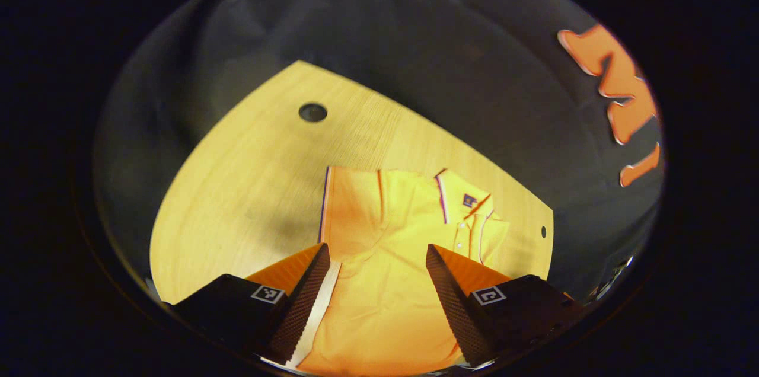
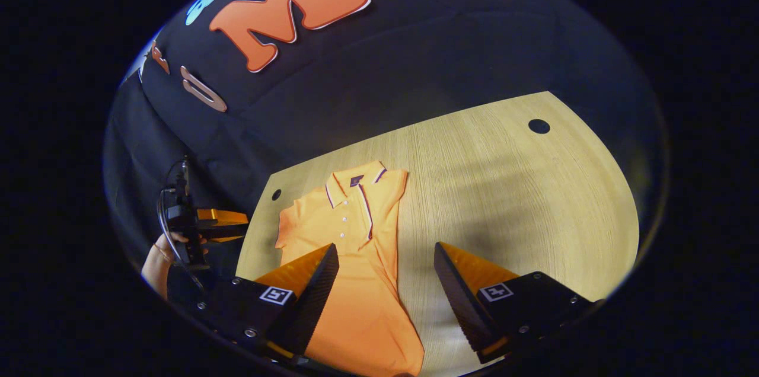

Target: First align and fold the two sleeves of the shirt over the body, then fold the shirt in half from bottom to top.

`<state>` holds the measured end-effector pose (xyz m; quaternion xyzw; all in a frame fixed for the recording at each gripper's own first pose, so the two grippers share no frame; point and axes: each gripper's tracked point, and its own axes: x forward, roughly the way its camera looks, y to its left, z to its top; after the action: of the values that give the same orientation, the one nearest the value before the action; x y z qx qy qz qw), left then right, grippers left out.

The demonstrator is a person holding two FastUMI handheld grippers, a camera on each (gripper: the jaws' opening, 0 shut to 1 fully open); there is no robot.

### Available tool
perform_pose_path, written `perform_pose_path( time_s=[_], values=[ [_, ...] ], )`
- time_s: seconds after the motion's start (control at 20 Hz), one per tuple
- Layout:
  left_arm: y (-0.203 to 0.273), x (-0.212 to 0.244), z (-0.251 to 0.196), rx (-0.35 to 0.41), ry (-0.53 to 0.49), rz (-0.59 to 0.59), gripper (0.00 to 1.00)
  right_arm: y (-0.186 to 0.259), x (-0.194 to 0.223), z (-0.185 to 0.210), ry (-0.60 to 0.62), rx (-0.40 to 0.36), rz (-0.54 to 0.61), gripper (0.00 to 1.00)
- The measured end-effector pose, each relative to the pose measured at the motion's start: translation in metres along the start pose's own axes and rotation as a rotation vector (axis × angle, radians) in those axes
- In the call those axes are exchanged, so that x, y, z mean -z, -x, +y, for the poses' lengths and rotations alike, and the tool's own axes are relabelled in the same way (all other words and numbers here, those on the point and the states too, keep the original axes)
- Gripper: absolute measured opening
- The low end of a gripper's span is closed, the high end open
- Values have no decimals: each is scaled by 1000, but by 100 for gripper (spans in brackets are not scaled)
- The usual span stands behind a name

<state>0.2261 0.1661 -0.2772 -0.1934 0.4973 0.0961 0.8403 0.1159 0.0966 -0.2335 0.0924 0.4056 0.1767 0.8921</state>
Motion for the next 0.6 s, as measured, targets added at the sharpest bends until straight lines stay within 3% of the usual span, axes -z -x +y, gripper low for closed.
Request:
perform_pose_path(
  time_s=[0.25,0.3,0.6],
  values=[
    [-58,-20,35,-153,-73,52,97,-19,17,-25,-58,25,58,99],
    [-68,-19,38,-168,-85,70,94,-20,19,-30,-64,32,74,99],
    [-97,-13,58,-278,-176,121,100,-36,19,-34,-114,16,93,99]
  ],
)
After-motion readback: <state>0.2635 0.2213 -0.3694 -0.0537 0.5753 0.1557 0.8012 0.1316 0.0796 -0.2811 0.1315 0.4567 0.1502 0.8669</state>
